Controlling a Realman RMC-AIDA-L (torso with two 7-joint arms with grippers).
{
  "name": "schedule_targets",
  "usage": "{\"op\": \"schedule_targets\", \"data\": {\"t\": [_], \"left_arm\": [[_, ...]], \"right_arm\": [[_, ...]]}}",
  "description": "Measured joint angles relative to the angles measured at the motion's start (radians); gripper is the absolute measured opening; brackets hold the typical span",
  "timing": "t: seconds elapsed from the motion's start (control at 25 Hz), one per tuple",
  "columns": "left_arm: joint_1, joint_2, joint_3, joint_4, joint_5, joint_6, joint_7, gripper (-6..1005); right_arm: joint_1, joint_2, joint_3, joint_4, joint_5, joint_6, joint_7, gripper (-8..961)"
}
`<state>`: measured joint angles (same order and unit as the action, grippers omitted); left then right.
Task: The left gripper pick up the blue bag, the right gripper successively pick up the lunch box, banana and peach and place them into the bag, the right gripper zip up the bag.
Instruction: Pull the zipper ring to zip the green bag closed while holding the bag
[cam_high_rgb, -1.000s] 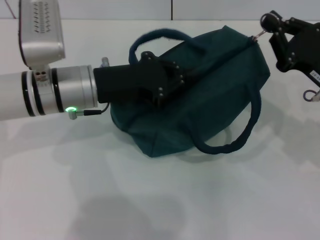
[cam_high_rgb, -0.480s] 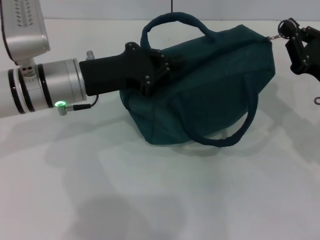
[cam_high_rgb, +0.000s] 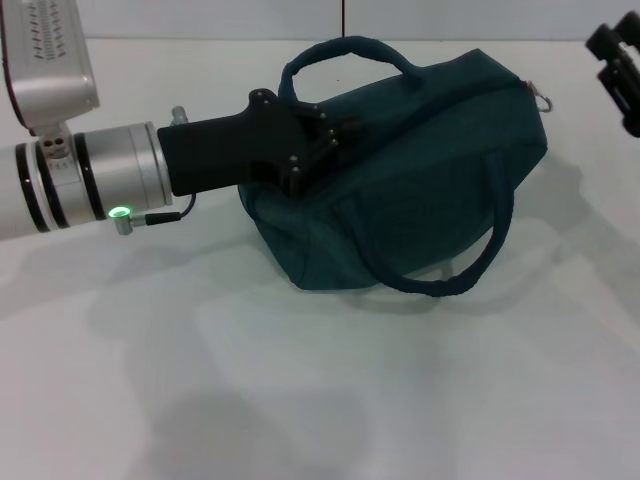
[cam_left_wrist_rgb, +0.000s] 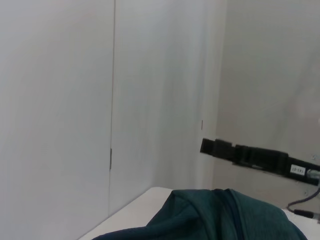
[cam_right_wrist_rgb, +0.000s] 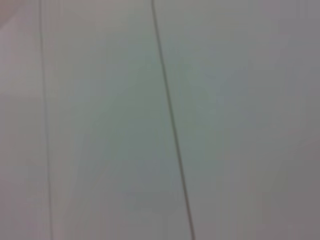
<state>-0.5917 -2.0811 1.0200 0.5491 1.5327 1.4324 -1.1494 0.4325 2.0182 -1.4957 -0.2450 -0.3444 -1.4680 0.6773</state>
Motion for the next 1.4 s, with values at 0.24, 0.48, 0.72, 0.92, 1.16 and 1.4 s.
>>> {"op": "schedule_targets", "data": {"t": [0.24,0.48,0.72,0.92,1.16,1.4], "left_arm": [[0.004,0.002,0.0,0.0,-0.005,0.0,0.003,28],[0.004,0.003,-0.011,0.0,-0.005,0.001,0.006,27],[0.002,-0.001,-0.011,0.0,-0.006,0.002,0.011,28],[0.001,-0.002,-0.011,0.0,-0.008,0.002,0.017,28],[0.001,-0.002,-0.011,0.0,-0.024,0.002,0.018,27],[0.007,-0.002,-0.011,0.0,-0.03,0.002,0.03,28]], "right_arm": [[-0.027,-0.021,0.01,0.005,-0.016,0.024,-0.043,416],[-0.024,-0.025,0.008,-0.001,-0.111,0.137,-0.118,465],[-0.004,-0.01,0.006,-0.043,-0.177,0.241,-0.168,455],[0.001,-0.003,0.004,-0.11,-0.242,0.304,-0.171,447],[0.006,-0.003,-0.009,-0.125,-0.277,0.307,-0.169,400],[-0.002,-0.003,0.001,-0.122,-0.268,0.306,-0.171,402]]}}
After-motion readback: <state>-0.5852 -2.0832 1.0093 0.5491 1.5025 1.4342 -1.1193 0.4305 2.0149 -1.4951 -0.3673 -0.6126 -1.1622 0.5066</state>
